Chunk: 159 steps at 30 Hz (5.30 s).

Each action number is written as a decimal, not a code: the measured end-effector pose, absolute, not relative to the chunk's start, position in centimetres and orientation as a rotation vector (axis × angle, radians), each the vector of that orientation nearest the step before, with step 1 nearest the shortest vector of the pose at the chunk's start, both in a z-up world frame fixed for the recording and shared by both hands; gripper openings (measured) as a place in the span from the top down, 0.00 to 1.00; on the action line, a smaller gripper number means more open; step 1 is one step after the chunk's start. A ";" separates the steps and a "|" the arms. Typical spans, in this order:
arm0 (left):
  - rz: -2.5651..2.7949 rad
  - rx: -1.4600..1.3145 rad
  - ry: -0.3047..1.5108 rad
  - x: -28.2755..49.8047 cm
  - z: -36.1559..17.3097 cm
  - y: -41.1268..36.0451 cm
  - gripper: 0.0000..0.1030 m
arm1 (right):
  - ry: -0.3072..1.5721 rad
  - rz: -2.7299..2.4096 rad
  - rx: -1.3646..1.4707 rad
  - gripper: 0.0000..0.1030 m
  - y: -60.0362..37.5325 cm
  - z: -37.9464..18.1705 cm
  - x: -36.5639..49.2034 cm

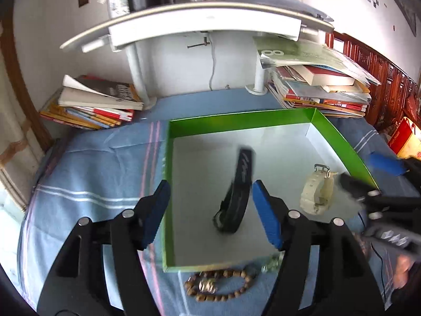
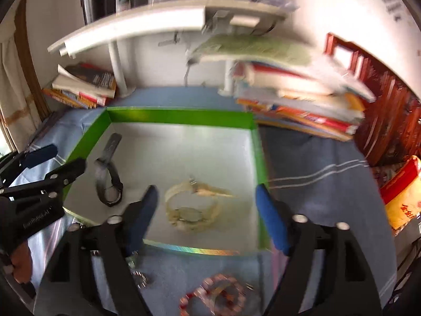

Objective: Organize jewelry
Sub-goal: 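Carry the black watch into the box with the left tool while the right drops the white watch, then grasp the metal bangle with the right tool while the left tool grasps the wooden-bead bracelet charm, then lift the metal bangle with the right tool while the left tool lifts the bead bracelet toward the box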

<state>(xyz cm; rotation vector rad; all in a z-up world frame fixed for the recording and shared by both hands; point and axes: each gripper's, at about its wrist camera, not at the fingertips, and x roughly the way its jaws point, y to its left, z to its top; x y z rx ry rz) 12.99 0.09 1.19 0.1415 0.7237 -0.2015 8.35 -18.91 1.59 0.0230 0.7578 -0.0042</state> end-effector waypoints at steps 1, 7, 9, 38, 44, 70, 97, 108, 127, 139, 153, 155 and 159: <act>-0.189 0.141 0.718 12.2 1.4 0.5 0.35 | 0.747 -0.012 0.026 0.23 -19.4 2.0 7.5; -0.159 0.068 0.747 7.5 0.3 3.9 0.29 | 0.742 -0.091 0.106 0.23 -24.6 2.2 2.4; -0.153 0.033 0.802 6.8 -1.3 5.1 0.29 | 0.781 -0.093 0.145 0.23 -26.0 0.8 1.5; -0.144 0.063 0.975 7.5 -6.9 4.1 0.24 | 1.041 0.128 0.026 0.85 -19.8 -6.5 2.1; -0.161 0.052 0.986 7.9 -7.3 3.7 0.24 | 1.032 0.190 -0.001 0.85 -16.7 -6.7 2.0; -0.127 0.051 0.931 8.9 -7.0 2.9 0.72 | 1.008 0.179 -0.020 0.94 -17.1 -6.3 1.2; -0.148 0.041 0.921 7.8 -6.3 3.5 0.60 | 0.952 0.214 -0.031 0.96 -15.8 -4.4 0.7; -0.145 0.066 0.958 8.9 -7.4 2.8 0.73 | 1.009 0.043 -0.003 0.96 -19.9 -6.2 2.2; -0.188 0.082 0.931 7.3 -6.2 2.5 0.79 | 0.992 0.076 -0.009 0.91 -19.5 -6.0 1.4; -0.188 0.093 0.958 7.6 -7.5 2.0 0.78 | 1.010 0.076 -0.018 0.91 -19.4 -6.9 1.8; -0.191 0.096 0.902 6.4 -5.3 2.2 0.79 | 0.985 0.082 -0.018 0.96 -18.9 -6.0 1.5; -0.189 0.099 0.889 6.2 -4.8 2.1 0.79 | 0.979 0.086 -0.019 0.96 -18.8 -5.7 1.3; -0.179 0.091 0.843 5.8 -3.0 2.4 0.79 | 0.920 0.081 0.010 0.96 -18.9 -3.7 1.1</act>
